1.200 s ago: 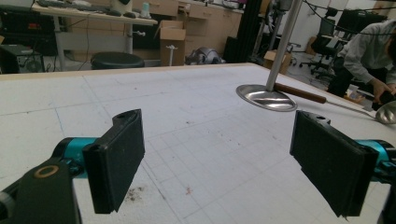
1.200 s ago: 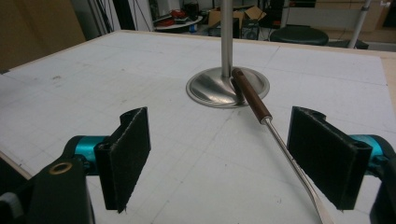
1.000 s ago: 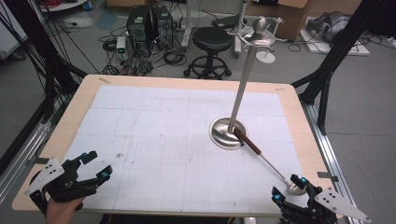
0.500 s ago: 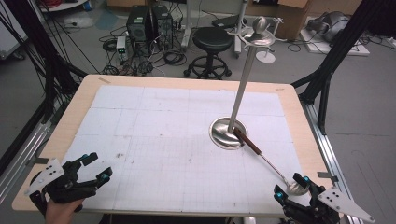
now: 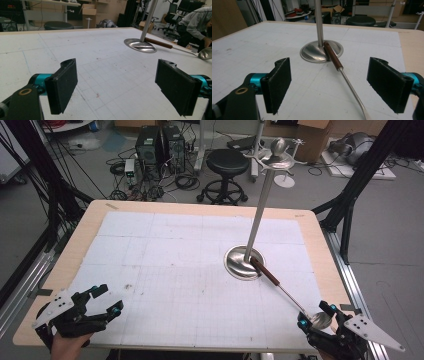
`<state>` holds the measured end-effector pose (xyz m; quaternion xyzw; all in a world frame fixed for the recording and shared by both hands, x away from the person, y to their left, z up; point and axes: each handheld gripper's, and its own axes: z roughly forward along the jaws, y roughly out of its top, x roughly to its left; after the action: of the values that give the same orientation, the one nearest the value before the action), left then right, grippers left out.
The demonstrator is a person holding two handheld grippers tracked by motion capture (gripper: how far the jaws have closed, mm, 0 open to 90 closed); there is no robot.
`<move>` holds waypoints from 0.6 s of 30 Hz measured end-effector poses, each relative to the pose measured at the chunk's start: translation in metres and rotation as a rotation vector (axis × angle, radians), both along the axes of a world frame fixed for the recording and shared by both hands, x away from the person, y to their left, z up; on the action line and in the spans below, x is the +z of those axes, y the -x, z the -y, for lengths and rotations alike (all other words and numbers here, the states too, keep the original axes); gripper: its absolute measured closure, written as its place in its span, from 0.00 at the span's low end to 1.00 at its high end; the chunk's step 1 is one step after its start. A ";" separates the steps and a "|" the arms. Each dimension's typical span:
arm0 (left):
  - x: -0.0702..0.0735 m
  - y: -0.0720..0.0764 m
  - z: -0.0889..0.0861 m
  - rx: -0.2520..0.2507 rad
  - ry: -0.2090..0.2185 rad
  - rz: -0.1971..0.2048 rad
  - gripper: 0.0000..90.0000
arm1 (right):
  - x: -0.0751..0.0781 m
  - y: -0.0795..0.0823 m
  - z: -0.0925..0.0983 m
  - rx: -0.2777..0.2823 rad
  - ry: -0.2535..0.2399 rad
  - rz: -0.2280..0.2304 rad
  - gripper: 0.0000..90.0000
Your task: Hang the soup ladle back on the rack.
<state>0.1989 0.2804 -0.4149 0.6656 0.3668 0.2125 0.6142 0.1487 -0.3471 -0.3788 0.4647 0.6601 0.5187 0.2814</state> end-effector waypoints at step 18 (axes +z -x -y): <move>-0.002 -0.001 0.004 -0.012 -0.023 -0.020 0.21 | 0.017 -0.078 0.012 0.096 0.274 -0.252 0.24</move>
<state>0.1996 0.2760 -0.4171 0.6770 0.3662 0.2063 0.6042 0.2270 -0.3596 -0.3621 0.4514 0.7760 0.3745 0.2320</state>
